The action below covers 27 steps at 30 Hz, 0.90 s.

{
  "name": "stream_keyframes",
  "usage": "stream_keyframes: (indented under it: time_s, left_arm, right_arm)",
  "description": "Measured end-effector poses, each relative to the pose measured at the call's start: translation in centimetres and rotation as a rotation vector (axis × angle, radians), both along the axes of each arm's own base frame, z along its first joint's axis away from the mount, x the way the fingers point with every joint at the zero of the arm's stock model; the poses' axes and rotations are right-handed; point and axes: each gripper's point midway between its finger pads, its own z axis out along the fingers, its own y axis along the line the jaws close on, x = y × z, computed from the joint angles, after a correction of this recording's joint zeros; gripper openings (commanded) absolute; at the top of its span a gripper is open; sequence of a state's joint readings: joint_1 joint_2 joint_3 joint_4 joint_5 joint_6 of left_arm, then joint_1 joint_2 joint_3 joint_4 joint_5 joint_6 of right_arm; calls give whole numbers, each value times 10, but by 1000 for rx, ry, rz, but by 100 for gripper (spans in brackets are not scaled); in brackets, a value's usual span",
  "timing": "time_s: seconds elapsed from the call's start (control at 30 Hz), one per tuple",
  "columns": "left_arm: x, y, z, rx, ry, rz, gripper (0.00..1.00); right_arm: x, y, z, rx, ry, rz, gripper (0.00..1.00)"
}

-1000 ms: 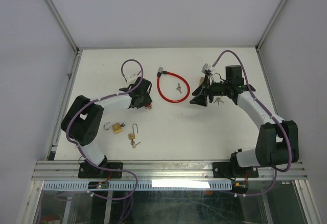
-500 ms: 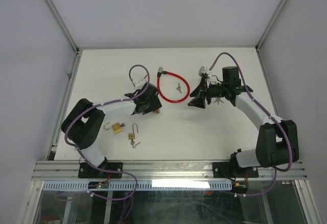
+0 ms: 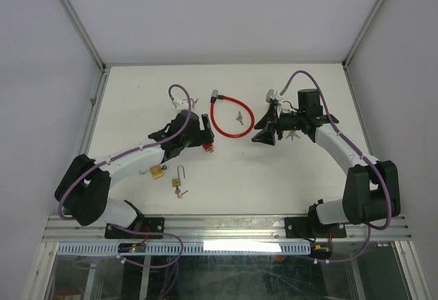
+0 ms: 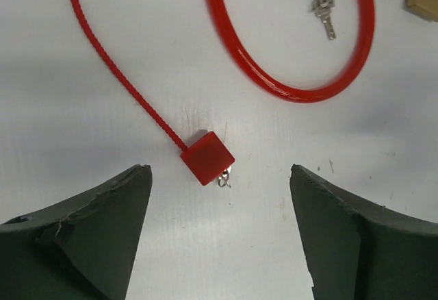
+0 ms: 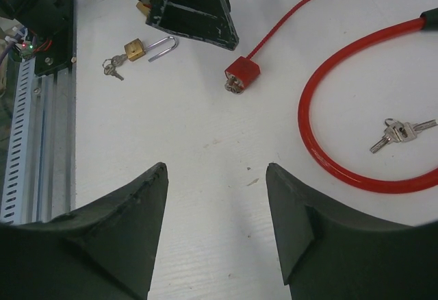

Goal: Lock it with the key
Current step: Move the lock to the center of the board, then pick up the lock from the center of the board.

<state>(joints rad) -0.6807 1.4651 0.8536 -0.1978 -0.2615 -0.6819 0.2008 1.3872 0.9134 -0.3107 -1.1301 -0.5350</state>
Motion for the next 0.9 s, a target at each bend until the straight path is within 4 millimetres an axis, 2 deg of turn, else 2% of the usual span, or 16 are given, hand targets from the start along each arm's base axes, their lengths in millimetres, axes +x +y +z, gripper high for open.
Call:
stream_keyframes:
  time_s: [0.13, 0.27, 0.43, 0.63, 0.9]
  left_arm:
    - [-5, 8, 25, 11, -141, -89, 98]
    - [-14, 14, 45, -21, -287, -147, 99]
    - [-26, 18, 49, -56, -365, -190, 99]
    - [-34, 32, 52, -87, -412, -163, 99]
    - [-41, 38, 56, -109, -441, -155, 99]
  right_arm:
    - [0, 2, -1, -6, -14, 9, 62]
    - [-4, 11, -7, -33, -31, 34, 62]
    - [-12, 29, -21, -94, -41, 69, 63]
    - [-20, 47, -40, -184, -51, 93, 64]
    - [-6, 67, -40, -278, -120, 97, 65]
